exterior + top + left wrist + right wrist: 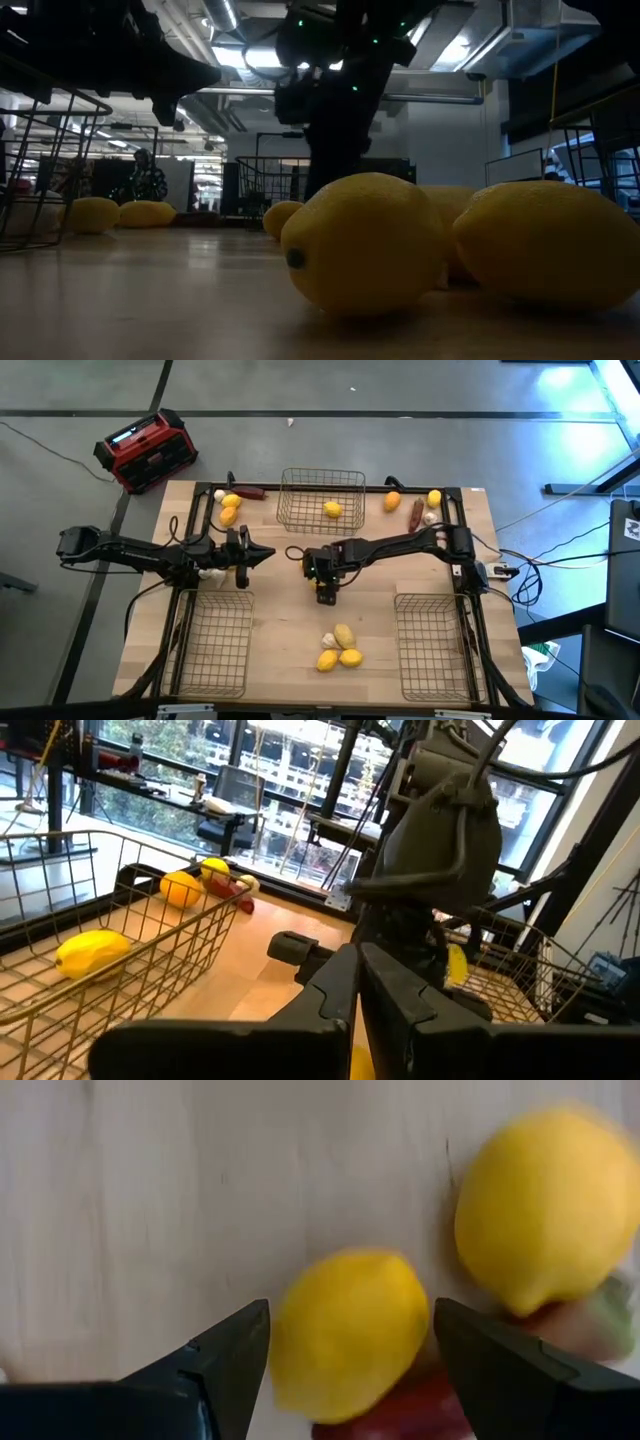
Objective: Sort produce into baskets
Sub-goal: Put the lemon into the top wire basket
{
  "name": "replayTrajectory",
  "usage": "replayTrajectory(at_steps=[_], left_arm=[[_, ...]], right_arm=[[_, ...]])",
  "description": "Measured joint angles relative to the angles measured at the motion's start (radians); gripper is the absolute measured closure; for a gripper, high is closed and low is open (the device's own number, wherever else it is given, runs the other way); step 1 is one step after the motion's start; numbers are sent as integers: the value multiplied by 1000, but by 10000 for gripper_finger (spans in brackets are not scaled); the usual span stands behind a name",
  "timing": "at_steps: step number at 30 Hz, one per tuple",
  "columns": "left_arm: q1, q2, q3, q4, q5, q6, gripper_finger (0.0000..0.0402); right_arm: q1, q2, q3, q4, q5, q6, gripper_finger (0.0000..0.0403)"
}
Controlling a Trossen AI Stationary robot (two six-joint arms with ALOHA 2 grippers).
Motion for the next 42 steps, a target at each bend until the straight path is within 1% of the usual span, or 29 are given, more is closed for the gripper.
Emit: replayTrajectory(at_steps=[4, 6, 13, 16, 21, 24, 31, 34, 38, 42], left_arm=[[-5, 0, 0, -12, 0, -27, 389], [-7, 0, 0, -31, 1, -32, 389], [-11, 0, 0, -57, 4, -46, 389], [-11, 0, 0, -62, 5, -48, 389], [-11, 0, 0, -66, 5, -63, 389], [-11, 0, 0, -66, 5, -62, 389], [-11, 0, 0, -100, 6, -62, 389], [-11, -1, 0, -118, 6, -66, 389], [-12, -1, 0, -129, 7, -68, 389], [-12, -1, 0, -127, 8, -69, 389]], right_arm=[[0, 25, 0, 8, 0, 33, 125], [0, 37, 0, 40, 0, 37, 125], [0, 49, 0, 46, -2, 39, 132], [0, 55, 1, 48, -2, 21, 156], [0, 55, 1, 52, 2, -9, 214], [0, 55, 2, 57, 4, -10, 229], [0, 42, 38, 31, 18, -32, 227], [-1, 7, 70, 8, 34, -55, 229], [-6, -47, 100, -19, 89, -92, 227], [-26, -101, 117, -36, 106, -108, 223]])
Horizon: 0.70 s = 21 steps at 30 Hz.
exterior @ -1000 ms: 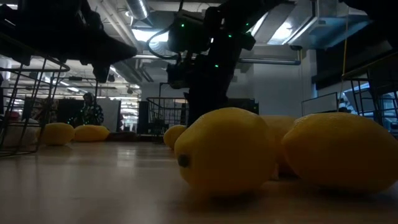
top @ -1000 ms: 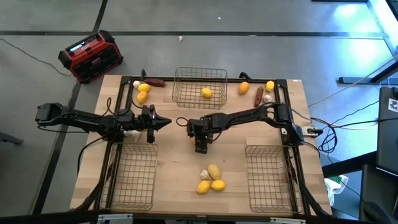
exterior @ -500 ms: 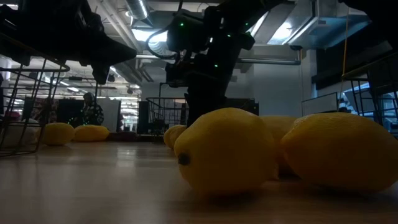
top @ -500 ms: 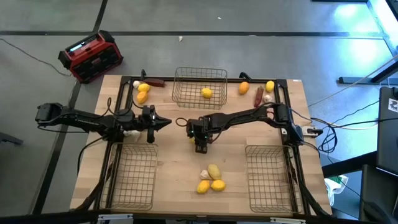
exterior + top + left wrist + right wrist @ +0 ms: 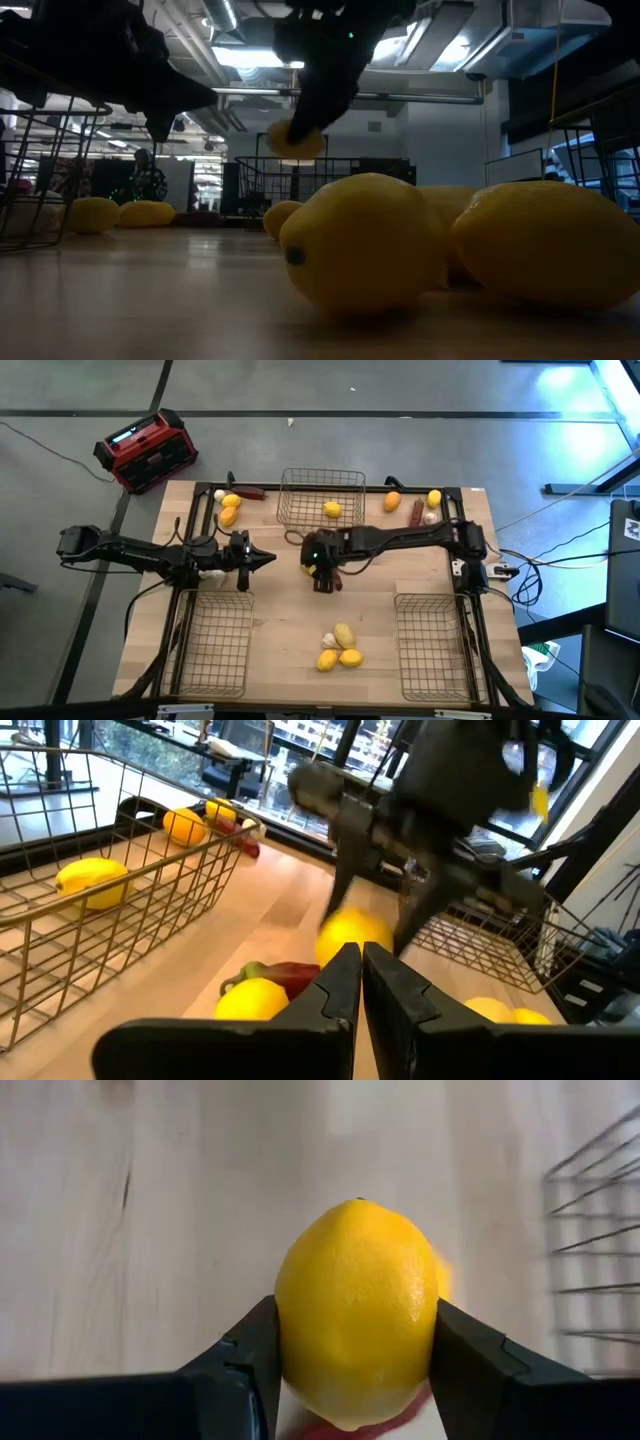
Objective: Sort produce into baskets
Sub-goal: Put the lemon into the top wire basket
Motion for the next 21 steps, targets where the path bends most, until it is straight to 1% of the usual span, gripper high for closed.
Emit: replayTrajectory(at_steps=[7, 10, 16, 21], left_arm=[[0, 0, 0, 0, 0, 0, 389], [0, 0, 0, 0, 0, 0, 389], [0, 0, 0, 1, 0, 6, 389], [0, 0, 0, 0, 0, 7, 389]], right_arm=[[-53, -66, 0, -27, 8, -8, 222], [-81, -96, 0, -50, 40, -22, 222], [-157, -150, 0, -53, 68, -27, 221], [-226, -163, 0, -53, 69, -27, 221]])
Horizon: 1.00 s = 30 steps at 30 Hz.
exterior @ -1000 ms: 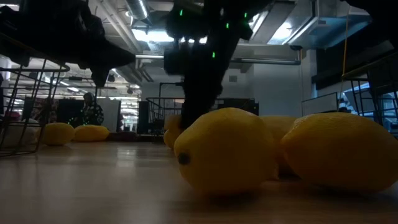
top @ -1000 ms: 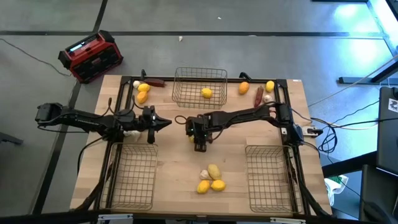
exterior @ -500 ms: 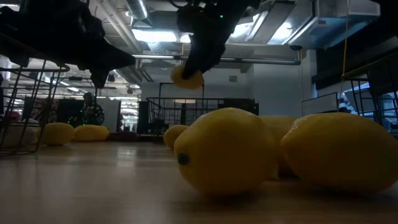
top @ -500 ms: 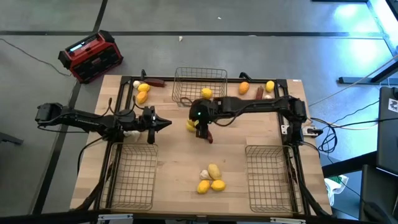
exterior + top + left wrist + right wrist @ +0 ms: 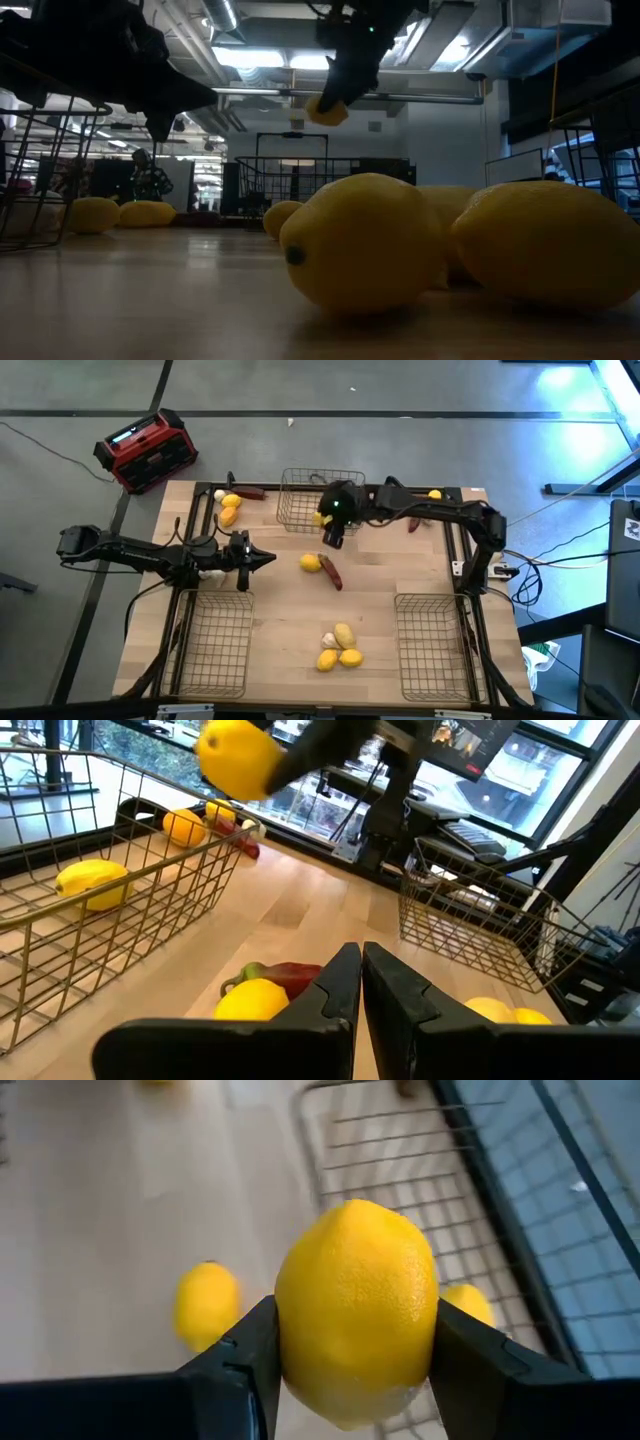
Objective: Sort produce into baskets
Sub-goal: Put the lemon into the top wire basket
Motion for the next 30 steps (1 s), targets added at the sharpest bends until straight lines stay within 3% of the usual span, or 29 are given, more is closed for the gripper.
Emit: replayTrajectory(at_steps=[16, 30], left_arm=[[0, 0, 0, 0, 0, 0, 389], [0, 0, 0, -27, -1, 0, 389]], right_arm=[[-208, 7, 0, 12, -8, 0, 221], [-281, 108, 0, 61, -63, 14, 221]])
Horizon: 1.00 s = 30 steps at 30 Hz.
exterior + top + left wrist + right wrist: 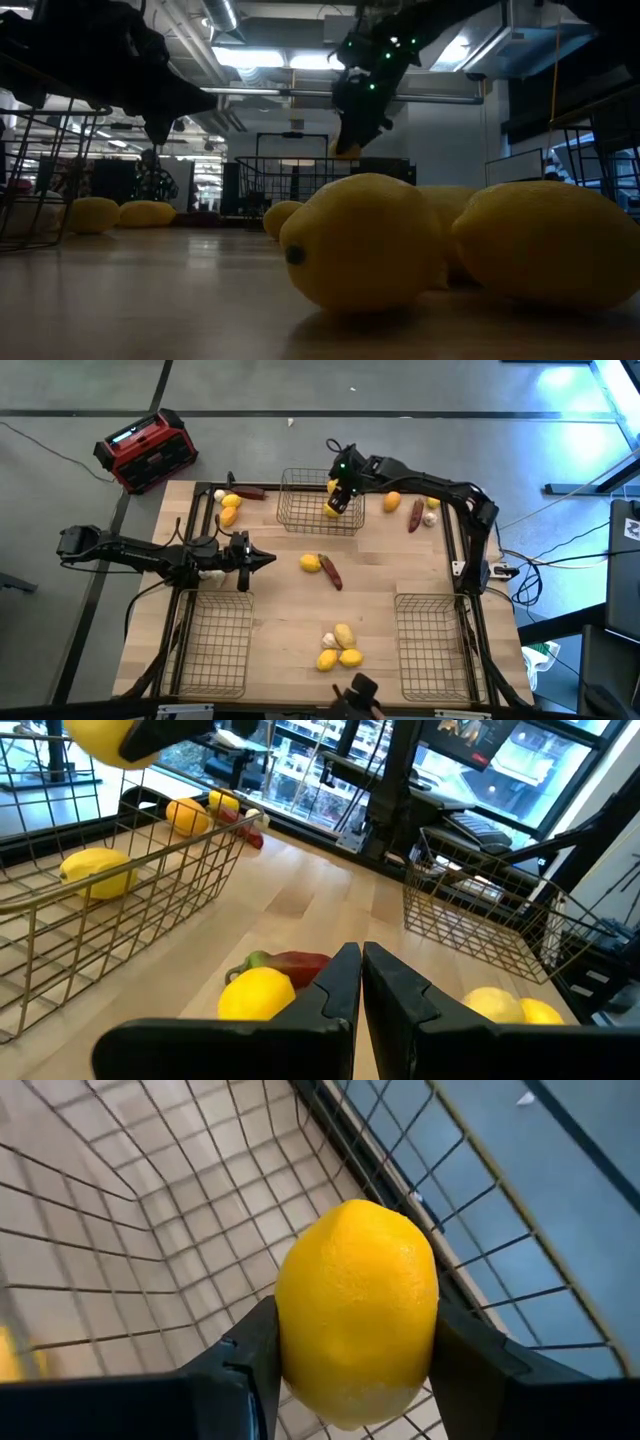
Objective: Sort produce into baskets
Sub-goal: Put the lemon into the top wire basket
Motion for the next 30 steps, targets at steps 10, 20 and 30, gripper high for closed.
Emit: replayTrajectory(at_steps=[10, 20, 30], left_arm=[[0, 0, 0, 0, 0, 1, 389], [0, 0, 0, -1, 0, 1, 389], [0, 0, 0, -2, 0, 2, 389]], right_arm=[[-5, 76, 0, 2, -17, 12, 221], [-5, 141, 0, 1, -27, 13, 221], [-5, 160, -7, 19, 2, 5, 219]])
